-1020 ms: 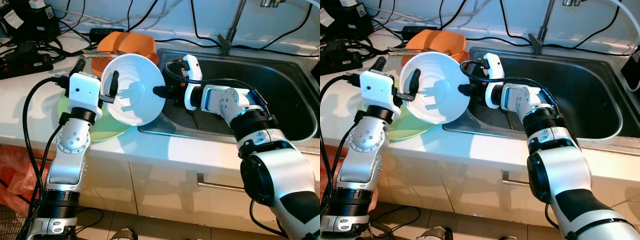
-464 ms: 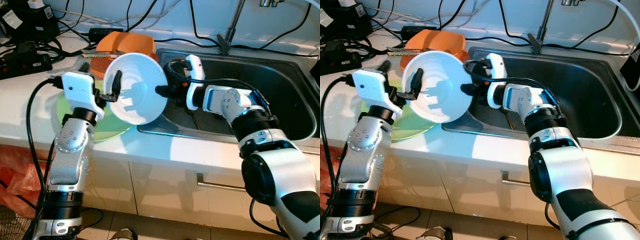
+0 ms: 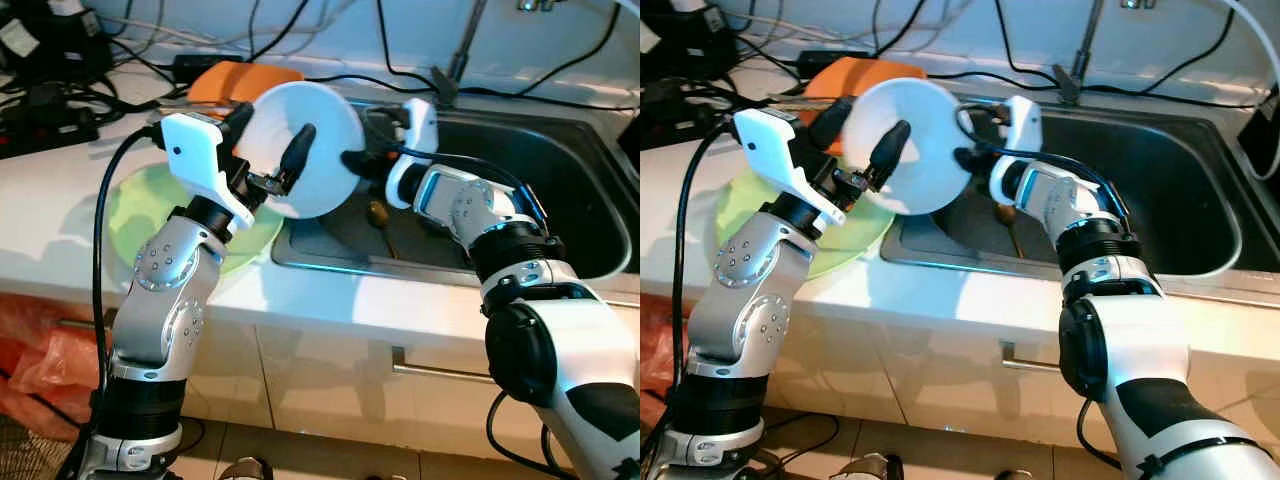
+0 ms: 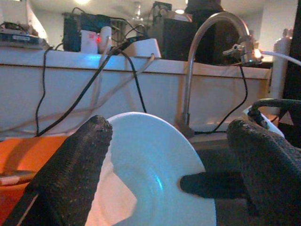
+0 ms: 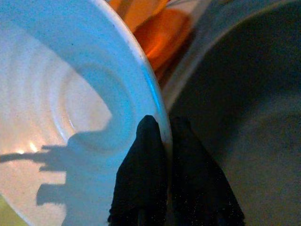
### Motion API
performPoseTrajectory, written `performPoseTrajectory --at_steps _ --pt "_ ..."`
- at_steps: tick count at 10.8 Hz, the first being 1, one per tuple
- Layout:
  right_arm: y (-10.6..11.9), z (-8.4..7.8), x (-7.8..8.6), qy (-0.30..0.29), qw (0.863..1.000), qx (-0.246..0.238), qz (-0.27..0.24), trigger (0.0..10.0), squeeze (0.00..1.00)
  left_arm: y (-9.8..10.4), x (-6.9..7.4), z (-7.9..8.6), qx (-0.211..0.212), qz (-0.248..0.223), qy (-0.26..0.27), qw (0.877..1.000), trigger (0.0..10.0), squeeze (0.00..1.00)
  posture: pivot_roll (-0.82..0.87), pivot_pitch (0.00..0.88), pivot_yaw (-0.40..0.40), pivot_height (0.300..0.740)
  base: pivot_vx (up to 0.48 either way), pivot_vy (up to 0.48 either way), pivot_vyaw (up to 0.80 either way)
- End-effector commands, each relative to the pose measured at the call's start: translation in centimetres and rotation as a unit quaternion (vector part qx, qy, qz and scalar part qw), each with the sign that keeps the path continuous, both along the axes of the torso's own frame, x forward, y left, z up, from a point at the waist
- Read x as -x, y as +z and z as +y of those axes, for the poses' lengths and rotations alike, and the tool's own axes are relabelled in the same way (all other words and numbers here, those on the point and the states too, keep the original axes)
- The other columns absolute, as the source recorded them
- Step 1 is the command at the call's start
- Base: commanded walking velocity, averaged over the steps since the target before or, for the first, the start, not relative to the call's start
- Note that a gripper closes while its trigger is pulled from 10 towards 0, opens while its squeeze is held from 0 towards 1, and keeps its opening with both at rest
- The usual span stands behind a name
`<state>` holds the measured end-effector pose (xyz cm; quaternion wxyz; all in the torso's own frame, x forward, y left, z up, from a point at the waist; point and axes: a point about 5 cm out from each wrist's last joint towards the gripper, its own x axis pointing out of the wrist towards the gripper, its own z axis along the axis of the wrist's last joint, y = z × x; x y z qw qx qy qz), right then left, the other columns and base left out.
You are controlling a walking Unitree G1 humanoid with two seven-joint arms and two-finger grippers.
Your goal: Kitchen organization
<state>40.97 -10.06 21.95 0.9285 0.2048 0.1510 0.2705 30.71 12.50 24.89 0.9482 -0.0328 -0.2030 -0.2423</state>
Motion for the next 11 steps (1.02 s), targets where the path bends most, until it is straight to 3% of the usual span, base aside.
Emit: performPoseTrajectory --at_steps 1,3,5,6,9,11 --pt "1.2 -1.2 -0.4 -0.035 0.999 -0.018 -0.023 0.0 0.0 0.6 0.3 -0.2 -0.004 -0.009 -0.012 1.0 10.0 1.0 0.1 0.097 -0.03 0.74 0.0 0.0 0.0" --pt "1.9 -4.8 -1.0 -0.14 0.989 0.004 -0.054 0.0 0.0 0.1 0.4 0.3 -0.007 0.002 0.001 1.0 10.0 1.0 0.1 0.1 -0.032 0.74 0.0 0.0 0.0" --pt "-0.5 -8.6 -0.7 -0.233 0.968 0.091 -0.02 0.0 0.0 -0.8 0.1 0.8 -0.02 0.025 0.016 0.999 10.0 1.0 0.09 0.101 -0.026 0.74 0.0 0.0 0.0" --pt "-2.4 -9.7 -0.2 -0.248 0.959 0.137 0.009 0.0 0.0 -2.0 -0.5 1.2 -0.036 0.07 0.033 0.996 10.0 1.0 0.1 0.099 -0.024 0.74 0.0 0.0 0.0" --pt "-5.7 -10.4 0.8 -0.234 0.95 0.205 0.037 0.0 0.0 -5.5 -0.5 0.9 -0.112 0.168 0.0 0.979 10.0 1.0 0.1 0.098 -0.025 0.74 0.0 0.0 0.0" --pt "-6.9 -10.6 1.2 -0.222 0.944 0.239 0.041 0.0 0.0 -5.9 -0.4 0.6 -0.107 0.198 -0.031 0.974 10.0 1.0 0.12 0.097 -0.017 0.74 0.0 0.0 0.0"
